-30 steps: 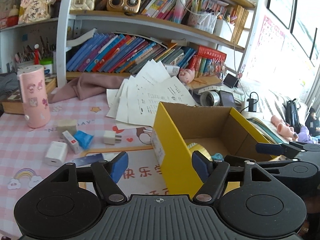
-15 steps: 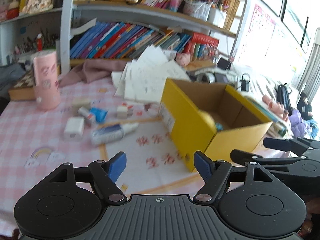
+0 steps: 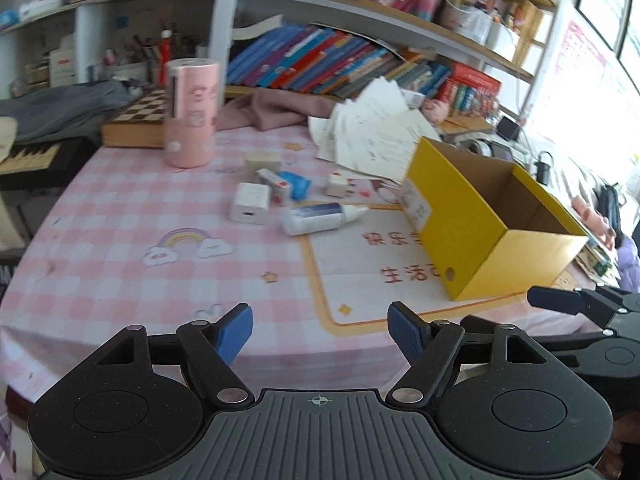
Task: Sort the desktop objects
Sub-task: 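Lift both open tools out of the yellow box, then grasp the white power adapter with the left tool while the right tool grasps the spray bottle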
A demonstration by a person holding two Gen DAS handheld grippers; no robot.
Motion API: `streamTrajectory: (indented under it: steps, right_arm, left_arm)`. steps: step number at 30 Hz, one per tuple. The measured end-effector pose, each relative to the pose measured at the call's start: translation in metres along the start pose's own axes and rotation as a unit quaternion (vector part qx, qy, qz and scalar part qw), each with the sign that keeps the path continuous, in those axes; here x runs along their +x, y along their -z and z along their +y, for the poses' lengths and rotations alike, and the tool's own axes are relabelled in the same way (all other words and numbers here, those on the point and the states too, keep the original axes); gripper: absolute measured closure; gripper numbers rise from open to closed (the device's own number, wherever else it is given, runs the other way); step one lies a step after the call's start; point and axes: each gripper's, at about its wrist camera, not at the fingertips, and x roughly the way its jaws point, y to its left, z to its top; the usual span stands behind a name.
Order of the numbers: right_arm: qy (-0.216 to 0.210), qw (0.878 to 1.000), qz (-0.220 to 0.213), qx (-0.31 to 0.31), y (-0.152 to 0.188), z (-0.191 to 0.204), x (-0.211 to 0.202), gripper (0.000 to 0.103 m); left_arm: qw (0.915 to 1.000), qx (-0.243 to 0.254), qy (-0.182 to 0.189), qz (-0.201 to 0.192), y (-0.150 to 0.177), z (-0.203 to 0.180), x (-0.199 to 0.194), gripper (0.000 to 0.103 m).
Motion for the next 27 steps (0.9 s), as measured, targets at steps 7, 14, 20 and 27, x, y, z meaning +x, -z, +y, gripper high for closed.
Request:
streamTrajectory:
  steps: [7, 14, 20, 27]
  right_arm:
    - [-0.018, 1.000, 0.001, -0.023, -0.006, 0.019, 0.004, 0.020]
    - [-0.025, 0.999, 0.005, -0.034, -0.014, 0.025, 0.012, 0.020]
    - [-0.033, 0.998, 0.011, -0.043, -0.025, 0.029, 0.028, 0.020]
    - [-0.047, 0.998, 0.018, -0.046, -0.047, 0.031, 0.058, 0.024]
  left_arm:
    - [0.9995, -0.027, -0.017, -0.005, 0.000, 0.021, -0.009, 0.026]
    - [0.9993, -0.033, -0.016, -0.007, -0.003, 0.027, -0.005, 0.026]
    - [0.9991, -0.038, -0.019, -0.003, -0.011, 0.034, 0.006, 0.026]
    - [0.9986, -0.041, -0.034, -0.007, -0.031, 0.046, 0.024, 0.026]
